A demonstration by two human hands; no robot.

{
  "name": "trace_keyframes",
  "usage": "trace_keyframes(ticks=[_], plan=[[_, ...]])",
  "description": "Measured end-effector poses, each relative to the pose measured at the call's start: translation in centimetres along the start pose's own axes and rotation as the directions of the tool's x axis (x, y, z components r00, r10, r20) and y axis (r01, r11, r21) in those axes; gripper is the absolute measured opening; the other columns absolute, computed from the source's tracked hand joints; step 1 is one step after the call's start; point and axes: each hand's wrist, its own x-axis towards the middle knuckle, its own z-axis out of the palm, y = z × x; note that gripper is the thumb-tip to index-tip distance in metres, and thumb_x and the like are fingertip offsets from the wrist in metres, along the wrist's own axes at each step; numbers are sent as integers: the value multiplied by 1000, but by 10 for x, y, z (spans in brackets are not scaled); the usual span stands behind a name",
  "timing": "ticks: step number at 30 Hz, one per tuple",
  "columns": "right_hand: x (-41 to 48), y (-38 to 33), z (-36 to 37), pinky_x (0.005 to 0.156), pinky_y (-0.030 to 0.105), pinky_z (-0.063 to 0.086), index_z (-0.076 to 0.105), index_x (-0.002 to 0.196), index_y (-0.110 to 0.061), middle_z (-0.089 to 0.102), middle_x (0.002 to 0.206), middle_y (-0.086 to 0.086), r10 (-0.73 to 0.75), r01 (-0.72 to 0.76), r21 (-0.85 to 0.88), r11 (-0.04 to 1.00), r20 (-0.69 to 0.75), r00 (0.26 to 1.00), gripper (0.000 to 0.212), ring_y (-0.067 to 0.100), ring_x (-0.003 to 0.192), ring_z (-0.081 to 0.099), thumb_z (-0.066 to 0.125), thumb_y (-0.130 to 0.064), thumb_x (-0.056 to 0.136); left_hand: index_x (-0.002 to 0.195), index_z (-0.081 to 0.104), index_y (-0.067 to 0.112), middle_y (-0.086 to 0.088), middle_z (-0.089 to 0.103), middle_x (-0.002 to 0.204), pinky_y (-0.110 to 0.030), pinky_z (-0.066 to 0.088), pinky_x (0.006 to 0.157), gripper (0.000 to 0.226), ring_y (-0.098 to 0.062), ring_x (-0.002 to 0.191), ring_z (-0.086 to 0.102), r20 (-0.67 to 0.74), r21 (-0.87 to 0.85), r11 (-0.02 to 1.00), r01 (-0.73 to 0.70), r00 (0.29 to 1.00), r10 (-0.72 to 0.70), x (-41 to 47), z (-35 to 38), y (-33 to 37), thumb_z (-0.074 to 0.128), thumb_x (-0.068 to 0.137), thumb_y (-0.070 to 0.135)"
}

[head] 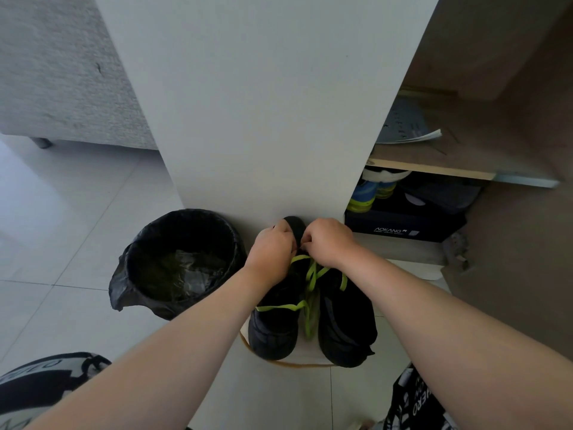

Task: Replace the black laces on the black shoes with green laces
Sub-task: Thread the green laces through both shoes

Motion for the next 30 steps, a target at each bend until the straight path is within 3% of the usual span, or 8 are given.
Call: trace_keyframes(ticks=[3,8,13,15,18,22,26,30], plan=[[-4,-9,-7,61,29,43,73,73,-17,69,74,-1,41,-43,47,998,39,998,32,23,75,64,58,-44,81,100,65,10,-6,51,113,-37,50,85,18,-28,101,59,24,27,999,-33,999,32,4,1,-7,50,89,9],[-5,-16,-7,62,31,48,70,66,-13,62,60,-3,82,-88,57,995,93,992,45,23,67,64,63,-58,65,93,68,13,4,47,103,-22,47,82,16,-8,89,52,6,-147,989,-1,1000,2,2,5,-16,61,83,3],[-6,-13,-6,76,34,52,80,84,-21,74,77,1,77,-104,147,984,180,981,39,18,77,67,68,-55,70,91,79,10,-2,58,108,-27,47,85,13,-16,95,58,-88,-272,961,55,993,-82,-2,9,-14,71,81,9],[-7,-14,-8,76,31,50,80,87,-19,73,75,2,92,-123,151,981,195,977,37,19,78,67,68,-51,71,94,80,13,-3,59,111,-29,49,87,18,-18,99,59,-76,-240,968,68,993,-88,-3,7,-10,67,82,8],[-9,-19,-10,60,28,42,77,82,-13,58,57,-1,116,-146,150,978,192,974,35,21,66,61,67,-45,70,97,78,14,-5,55,118,-33,51,86,24,-24,103,60,-46,-159,983,90,994,-98,0,6,-5,61,84,4],[-8,-22,-11,58,27,36,70,66,-15,54,54,-4,152,-174,106,979,186,971,26,22,64,59,67,-41,65,109,67,11,-10,49,121,-34,50,84,27,-29,102,59,50,111,994,24,998,-30,4,3,0,63,82,11],[-3,-17,-14,72,30,55,77,86,-23,72,74,-6,175,-198,107,974,190,966,37,20,80,69,69,-46,59,108,63,11,-9,56,113,-35,47,91,26,-26,110,51,111,258,962,-90,992,63,5,1,-1,52,86,19],[-4,-18,-13,82,30,51,76,97,-29,73,97,-7,176,-188,80,979,136,975,32,17,93,66,74,-44,68,107,61,10,-11,53,114,-30,44,72,20,-31,102,55,115,300,941,-154,986,125,5,-4,-9,48,92,9]])
